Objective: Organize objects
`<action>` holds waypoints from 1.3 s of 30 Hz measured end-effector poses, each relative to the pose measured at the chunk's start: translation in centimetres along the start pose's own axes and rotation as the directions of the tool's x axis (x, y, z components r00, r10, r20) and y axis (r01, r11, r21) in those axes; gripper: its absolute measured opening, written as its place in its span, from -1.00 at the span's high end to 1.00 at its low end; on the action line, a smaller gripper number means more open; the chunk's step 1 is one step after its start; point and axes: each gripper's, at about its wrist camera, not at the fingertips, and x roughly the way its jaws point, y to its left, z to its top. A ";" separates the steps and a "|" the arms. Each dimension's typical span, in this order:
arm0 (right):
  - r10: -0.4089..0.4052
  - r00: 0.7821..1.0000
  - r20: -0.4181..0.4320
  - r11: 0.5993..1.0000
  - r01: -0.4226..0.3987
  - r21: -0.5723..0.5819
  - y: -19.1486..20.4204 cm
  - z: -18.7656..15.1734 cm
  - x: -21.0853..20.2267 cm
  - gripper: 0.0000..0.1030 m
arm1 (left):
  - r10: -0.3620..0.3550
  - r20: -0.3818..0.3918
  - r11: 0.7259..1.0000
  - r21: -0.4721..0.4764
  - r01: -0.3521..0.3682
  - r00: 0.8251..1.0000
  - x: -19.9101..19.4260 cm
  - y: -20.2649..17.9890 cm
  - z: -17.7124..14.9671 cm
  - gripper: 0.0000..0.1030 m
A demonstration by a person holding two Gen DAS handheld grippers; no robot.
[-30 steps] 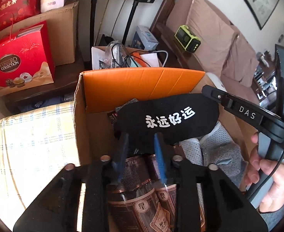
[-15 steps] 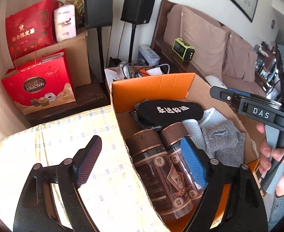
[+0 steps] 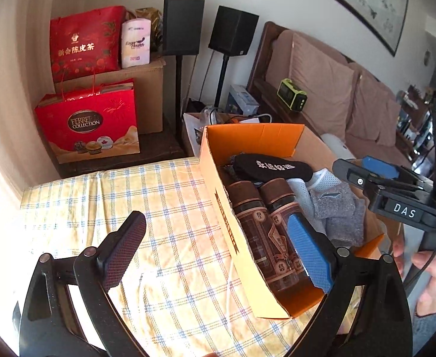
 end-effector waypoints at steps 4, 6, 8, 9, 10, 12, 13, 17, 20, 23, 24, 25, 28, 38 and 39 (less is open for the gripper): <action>0.029 1.000 0.006 1.000 -0.029 0.010 1.0 -1.4 -0.9 -0.98 | 0.020 0.004 1.000 -0.007 -0.020 1.000 -1.2 0.7 -1.5 -0.87; 0.034 0.999 0.007 0.999 -0.034 0.013 1.4 -2.1 -1.3 -0.98 | 0.021 0.000 1.000 -0.009 -0.021 1.000 -1.7 1.0 -2.4 -0.88; 0.029 1.000 0.004 1.000 -0.029 0.012 1.8 -2.9 -1.7 -0.98 | 0.025 -0.010 1.000 -0.012 -0.025 1.000 -2.2 1.3 -3.3 -0.88; 0.028 1.000 0.004 1.000 -0.028 0.011 2.0 -3.2 -1.9 -0.98 | 0.031 -0.011 0.999 -0.014 -0.031 0.999 -2.4 1.4 -3.6 -0.88; 0.027 1.000 0.004 1.000 -0.027 0.010 2.2 -3.5 -2.2 -0.99 | 0.035 -0.008 0.999 -0.017 -0.035 0.999 -2.7 1.5 -4.0 -0.89; 0.031 1.000 0.003 0.999 -0.031 0.012 2.5 -4.1 -2.6 -0.99 | 0.041 -0.003 0.999 -0.026 -0.041 0.999 -3.4 1.9 -4.7 -0.93; 0.032 0.999 0.002 0.999 -0.032 0.014 2.6 -4.4 -2.8 -0.99 | 0.048 0.000 0.998 -0.031 -0.048 0.999 -3.7 2.1 -5.1 -0.99; 0.030 1.000 -0.003 0.999 -0.030 0.019 3.0 -5.7 -3.8 -0.99 | 0.070 -0.002 0.997 -0.028 -0.070 0.998 -4.8 2.5 -6.7 -0.99; 0.027 1.000 0.006 1.000 -0.027 0.014 3.6 -6.6 -4.6 -0.99 | 0.110 0.004 0.994 -0.017 -0.109 0.994 -5.6 2.6 -7.8 -0.99; 0.021 1.000 0.006 1.000 -0.021 0.011 4.3 -7.4 -5.5 -0.99 | 0.118 0.011 0.992 -0.037 -0.117 0.993 -6.5 3.1 -8.7 -0.99; 0.016 1.000 0.007 1.000 -0.016 0.009 4.5 -7.7 -5.8 -0.99 | 0.121 0.014 0.992 -0.046 -0.121 0.993 -6.8 3.3 -9.1 -0.99; 0.013 1.000 0.011 1.000 -0.013 0.005 4.8 -8.0 -6.1 -0.99 | 0.126 0.016 0.991 -0.050 -0.125 0.992 -7.1 3.4 -9.5 -0.99; -0.002 1.000 0.029 1.000 0.002 -0.014 5.9 -9.0 -7.3 -0.99 | 0.148 0.046 0.988 -0.058 -0.145 0.988 -8.5 3.6 -10.7 -1.00; -0.005 0.997 0.072 1.000 0.004 0.001 8.2 -12.7 -11.0 -0.99 | 0.168 0.060 0.977 -0.146 -0.158 0.984 -11.4 5.2 -14.7 -1.00; -0.013 0.997 0.076 1.000 0.013 0.000 8.2 -13.2 -11.4 -0.99 | 0.161 0.055 0.976 -0.160 -0.150 0.985 -11.6 5.4 -15.1 -1.00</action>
